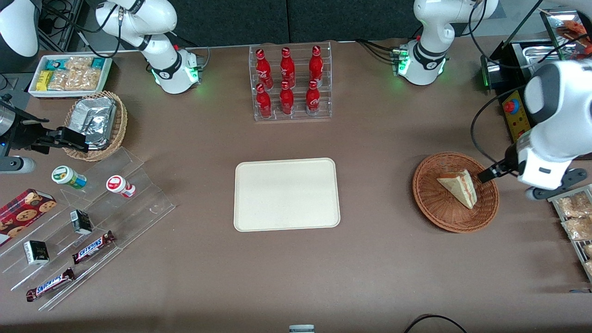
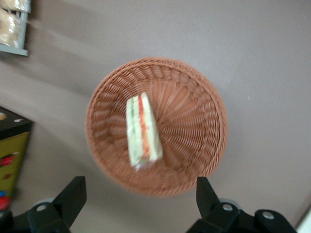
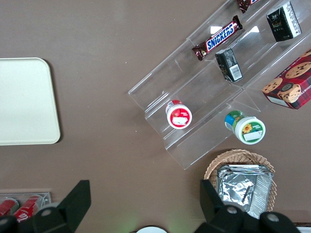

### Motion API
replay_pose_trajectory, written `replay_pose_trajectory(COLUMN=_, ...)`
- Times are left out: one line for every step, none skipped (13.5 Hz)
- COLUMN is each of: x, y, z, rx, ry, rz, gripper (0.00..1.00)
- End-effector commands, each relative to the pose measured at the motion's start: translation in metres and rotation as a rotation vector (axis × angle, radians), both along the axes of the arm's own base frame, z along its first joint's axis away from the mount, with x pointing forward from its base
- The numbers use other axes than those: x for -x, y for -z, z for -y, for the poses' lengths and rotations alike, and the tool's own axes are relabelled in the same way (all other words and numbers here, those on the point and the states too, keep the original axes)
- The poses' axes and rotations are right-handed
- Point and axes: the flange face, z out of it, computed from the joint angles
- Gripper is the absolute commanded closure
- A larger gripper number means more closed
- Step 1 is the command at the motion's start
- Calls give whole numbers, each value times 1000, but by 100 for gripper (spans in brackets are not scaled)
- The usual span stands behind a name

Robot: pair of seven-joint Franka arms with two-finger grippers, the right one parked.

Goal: Place sandwich from basket to tray
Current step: 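Move the left gripper down over the sandwich in the wicker basket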

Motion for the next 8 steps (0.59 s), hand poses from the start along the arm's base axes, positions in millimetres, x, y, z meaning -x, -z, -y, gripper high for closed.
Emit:
replay_pose_trajectory(x=8, y=38, z=-1, rx=-14, ry=-88, rz=8, gripper=0)
replay_pose_trajectory(x=5, y=52, z=-4, rx=-15, ry=-101, rz=5, gripper=0)
replay_pose_trajectory(x=2, y=62, z=-5, rx=-14, ry=-130, rz=22, gripper=0)
replay_pose_trajectory(x=5, y=72, z=-10, rx=-12, ry=-155, rz=37, gripper=0)
replay_pose_trajectory(x=9, y=81, z=-14, rx=-11, ry=-185, rz=51, gripper=0)
replay_pose_trajectory(x=11, y=86, z=-15, rx=-10, ry=-196, rz=60, gripper=0)
replay_pose_trajectory(x=15, y=91, z=-16, rx=-8, ry=-204, rz=61, gripper=0)
replay_pose_trajectory(x=15, y=94, z=-16, rx=-6, ry=-229, rz=69, gripper=0)
